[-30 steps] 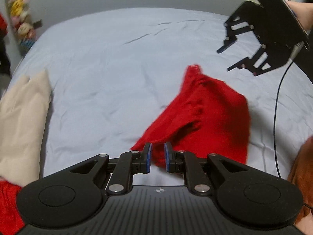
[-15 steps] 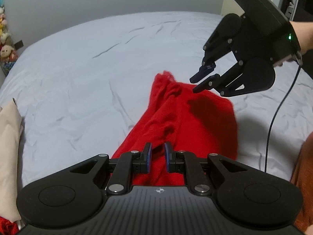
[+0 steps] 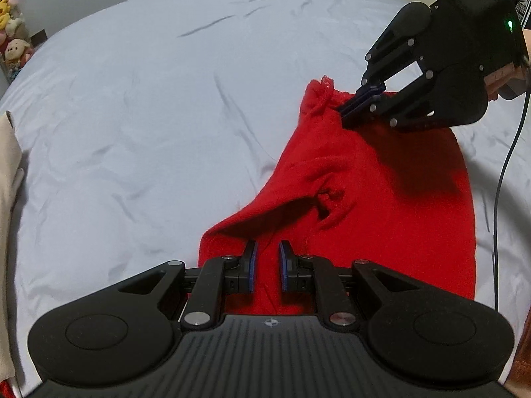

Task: Fold clothes
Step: 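Open the left tool and withdraw both tools from the shirt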

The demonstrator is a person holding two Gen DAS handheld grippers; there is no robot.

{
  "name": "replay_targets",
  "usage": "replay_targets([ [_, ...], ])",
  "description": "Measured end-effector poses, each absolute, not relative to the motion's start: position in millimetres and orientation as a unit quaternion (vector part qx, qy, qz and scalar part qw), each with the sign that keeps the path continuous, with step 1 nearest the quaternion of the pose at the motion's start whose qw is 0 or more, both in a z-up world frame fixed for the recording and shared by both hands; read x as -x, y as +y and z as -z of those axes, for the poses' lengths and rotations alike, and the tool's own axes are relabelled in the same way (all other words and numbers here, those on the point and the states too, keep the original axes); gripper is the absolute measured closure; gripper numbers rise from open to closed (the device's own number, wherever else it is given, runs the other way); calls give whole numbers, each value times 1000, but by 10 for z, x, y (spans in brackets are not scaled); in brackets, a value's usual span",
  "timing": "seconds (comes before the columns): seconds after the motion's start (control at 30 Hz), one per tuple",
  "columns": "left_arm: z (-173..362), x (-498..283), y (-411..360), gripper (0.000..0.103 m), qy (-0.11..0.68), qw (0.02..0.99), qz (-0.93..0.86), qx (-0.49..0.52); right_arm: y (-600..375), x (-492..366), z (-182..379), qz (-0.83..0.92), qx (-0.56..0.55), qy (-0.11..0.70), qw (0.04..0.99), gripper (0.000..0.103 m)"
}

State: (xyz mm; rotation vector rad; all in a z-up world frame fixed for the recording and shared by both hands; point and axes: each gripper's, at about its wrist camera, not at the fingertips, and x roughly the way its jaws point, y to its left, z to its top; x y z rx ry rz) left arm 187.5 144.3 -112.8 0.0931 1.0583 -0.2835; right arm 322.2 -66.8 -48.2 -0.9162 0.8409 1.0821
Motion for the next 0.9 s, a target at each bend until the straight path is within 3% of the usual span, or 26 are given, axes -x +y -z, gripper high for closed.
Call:
replay_targets([
  [0.23, 854, -1826, 1404, 91, 501, 856, 118, -51, -708, -3171, 413, -461, 390, 385, 698, 98],
  [0.43, 430, -1555, 1236, 84, 471, 873, 110, -63, -810, -2988, 51, -432, 362, 397, 724, 80],
  [0.9, -660, -768, 613, 41, 386, 918, 72, -53, -1308, -1869, -1131, -370, 242, 390, 808, 56],
])
